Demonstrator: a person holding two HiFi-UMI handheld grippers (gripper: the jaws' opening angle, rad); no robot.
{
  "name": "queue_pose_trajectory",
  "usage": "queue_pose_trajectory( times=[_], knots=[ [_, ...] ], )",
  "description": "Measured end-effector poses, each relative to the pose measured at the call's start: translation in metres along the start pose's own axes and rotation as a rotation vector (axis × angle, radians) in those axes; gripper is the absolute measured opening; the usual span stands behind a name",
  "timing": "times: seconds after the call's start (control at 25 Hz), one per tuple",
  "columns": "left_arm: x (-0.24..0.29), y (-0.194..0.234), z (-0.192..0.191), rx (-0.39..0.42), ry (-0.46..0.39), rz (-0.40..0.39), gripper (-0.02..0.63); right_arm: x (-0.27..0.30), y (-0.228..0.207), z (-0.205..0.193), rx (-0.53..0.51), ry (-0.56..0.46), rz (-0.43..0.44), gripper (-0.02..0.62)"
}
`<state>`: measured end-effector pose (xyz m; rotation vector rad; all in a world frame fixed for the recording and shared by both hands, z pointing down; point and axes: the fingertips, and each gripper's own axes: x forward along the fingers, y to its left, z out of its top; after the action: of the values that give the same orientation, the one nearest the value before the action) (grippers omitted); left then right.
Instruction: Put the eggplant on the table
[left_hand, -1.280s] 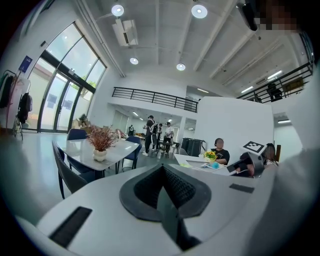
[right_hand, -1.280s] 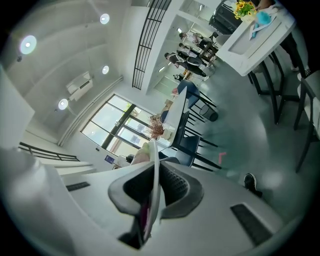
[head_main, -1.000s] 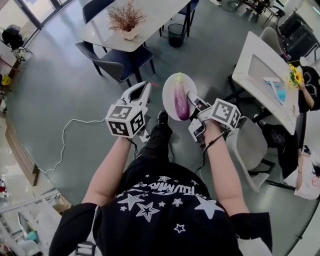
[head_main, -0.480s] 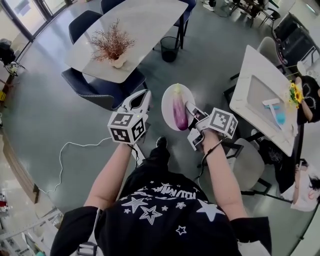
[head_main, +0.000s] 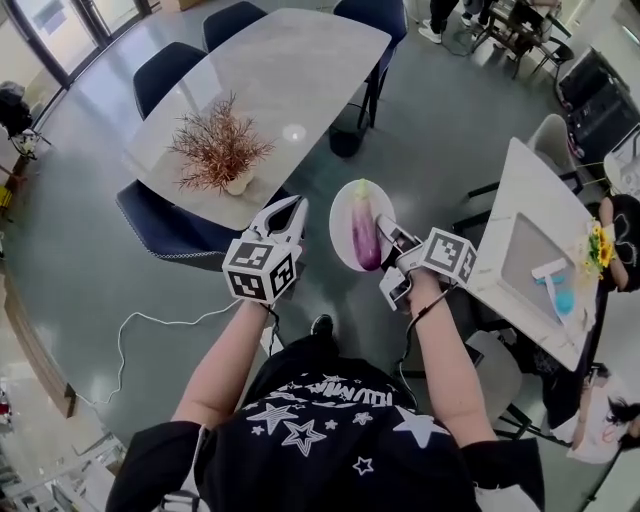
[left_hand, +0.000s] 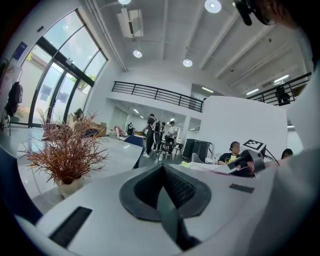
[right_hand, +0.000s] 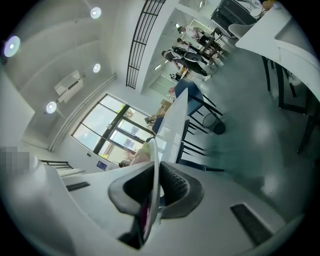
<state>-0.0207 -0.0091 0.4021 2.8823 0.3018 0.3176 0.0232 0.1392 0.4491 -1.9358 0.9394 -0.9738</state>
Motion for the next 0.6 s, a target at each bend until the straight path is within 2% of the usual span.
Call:
queue_pose_trajectory(
  times=[0.6],
  knots=[
    [0.063,0.038,0.028,-0.001,-0.031,0.015,0.008,0.066,-0.002,0.074,0.006,-0.016,0.040,0.031]
  ],
)
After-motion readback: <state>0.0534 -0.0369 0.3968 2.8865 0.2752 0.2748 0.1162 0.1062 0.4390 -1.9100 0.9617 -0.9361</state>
